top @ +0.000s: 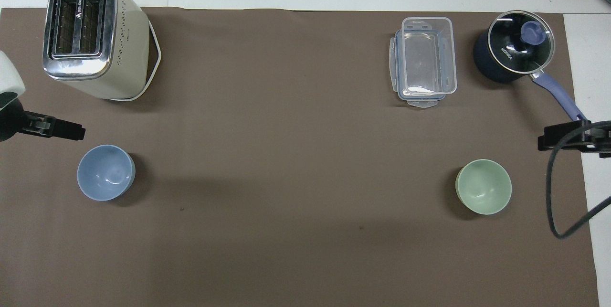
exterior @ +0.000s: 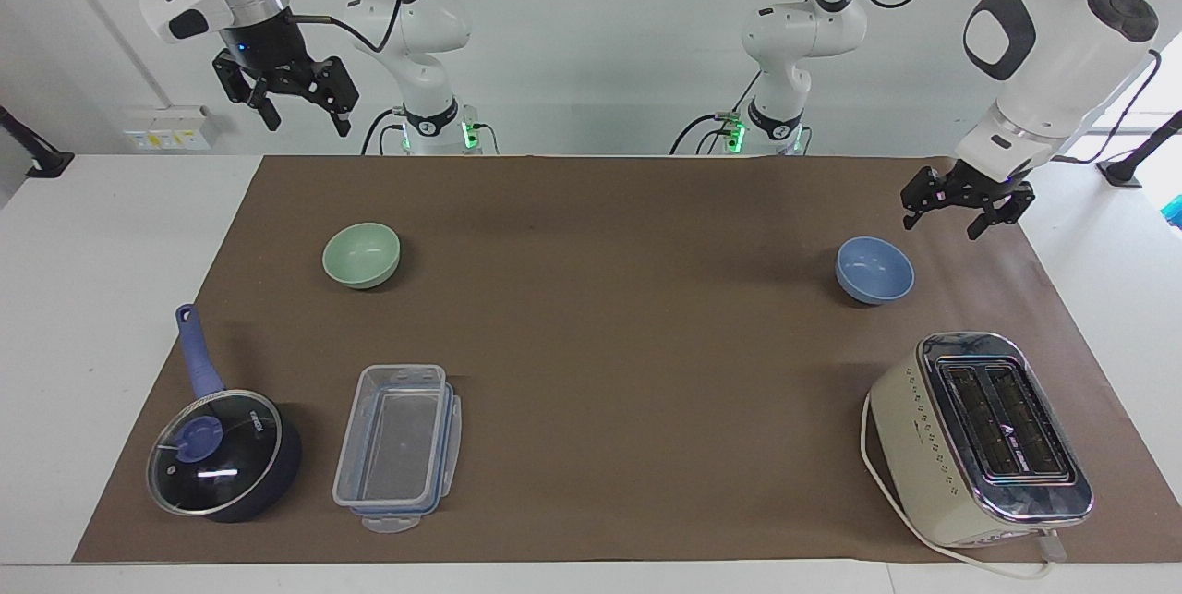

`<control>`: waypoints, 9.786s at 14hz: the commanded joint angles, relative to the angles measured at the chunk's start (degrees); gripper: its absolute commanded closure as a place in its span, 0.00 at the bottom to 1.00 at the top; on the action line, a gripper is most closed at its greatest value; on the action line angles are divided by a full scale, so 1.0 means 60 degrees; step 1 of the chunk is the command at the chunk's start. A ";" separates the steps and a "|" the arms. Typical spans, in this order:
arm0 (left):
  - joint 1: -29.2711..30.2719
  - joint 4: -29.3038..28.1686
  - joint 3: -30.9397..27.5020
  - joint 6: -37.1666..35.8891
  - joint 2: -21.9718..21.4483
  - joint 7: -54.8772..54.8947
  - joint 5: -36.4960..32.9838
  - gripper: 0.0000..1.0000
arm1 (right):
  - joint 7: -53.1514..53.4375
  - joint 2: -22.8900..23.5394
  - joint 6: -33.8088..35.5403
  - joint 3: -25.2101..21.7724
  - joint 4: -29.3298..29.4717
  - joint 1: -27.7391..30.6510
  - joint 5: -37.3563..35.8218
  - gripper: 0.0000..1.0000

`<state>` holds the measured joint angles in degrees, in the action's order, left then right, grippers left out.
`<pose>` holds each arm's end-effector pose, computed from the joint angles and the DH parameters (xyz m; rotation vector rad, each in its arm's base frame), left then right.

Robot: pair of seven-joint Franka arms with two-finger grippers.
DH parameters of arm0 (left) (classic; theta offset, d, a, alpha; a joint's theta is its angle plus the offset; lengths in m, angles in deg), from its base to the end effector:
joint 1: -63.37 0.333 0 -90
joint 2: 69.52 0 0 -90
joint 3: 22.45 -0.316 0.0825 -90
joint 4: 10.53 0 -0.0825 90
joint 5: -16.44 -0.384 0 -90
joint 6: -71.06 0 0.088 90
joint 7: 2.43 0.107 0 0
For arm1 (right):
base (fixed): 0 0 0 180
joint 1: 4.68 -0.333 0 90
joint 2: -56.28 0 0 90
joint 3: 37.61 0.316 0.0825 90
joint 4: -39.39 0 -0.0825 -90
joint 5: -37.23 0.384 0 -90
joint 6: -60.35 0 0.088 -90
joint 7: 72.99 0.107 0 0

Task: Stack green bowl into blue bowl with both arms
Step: 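Move the left gripper down to the rim of the blue bowl, then close the left gripper on the blue bowl rim, then slide the blue bowl with the left gripper toward the table center, then release the blue bowl and withdraw the left gripper to rest, then reach the right gripper to the green bowl rim and grasp it, then lift the green bowl with the right gripper toward the blue bowl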

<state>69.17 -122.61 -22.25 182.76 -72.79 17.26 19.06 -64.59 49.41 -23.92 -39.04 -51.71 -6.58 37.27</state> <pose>0.5454 0.0504 0.5051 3.0891 -0.3569 0.0911 0.5059 0.0033 0.6703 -3.1304 0.2166 -0.0006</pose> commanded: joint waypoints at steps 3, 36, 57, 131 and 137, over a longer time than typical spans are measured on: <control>0.0790 -0.1270 0.0069 0.2138 0.0351 0.0337 0.0512 0.00 | -0.0257 0.0075 0.0115 0.0034 0.0170 0.0110 0.0227 0.00; 0.0208 -0.3423 0.0172 0.2140 -0.0905 0.0091 0.2361 1.00 | -0.0257 0.0075 0.0115 0.0034 0.0170 0.0110 0.0227 0.00; -0.6299 -0.3277 0.0201 0.5010 0.0514 -0.7633 0.1907 1.00 | -0.0257 0.0075 0.0115 0.0034 0.0170 0.0110 0.0227 0.00; -0.1362 0.4560 0.0055 -0.4599 0.0530 -0.2593 -0.0305 0.00 | -0.3807 0.0910 -0.4047 0.0852 -0.4006 0.1532 0.0608 1.00; -0.1362 0.4560 0.0055 -0.4599 0.0530 -0.2593 -0.0305 0.00 | 0.0219 0.0807 -0.4031 0.3822 -0.3816 0.1531 0.0753 1.00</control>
<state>60.17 -94.22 -22.46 155.71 -68.55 1.46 18.16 -69.35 54.73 -48.96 -20.91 -75.54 1.83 40.62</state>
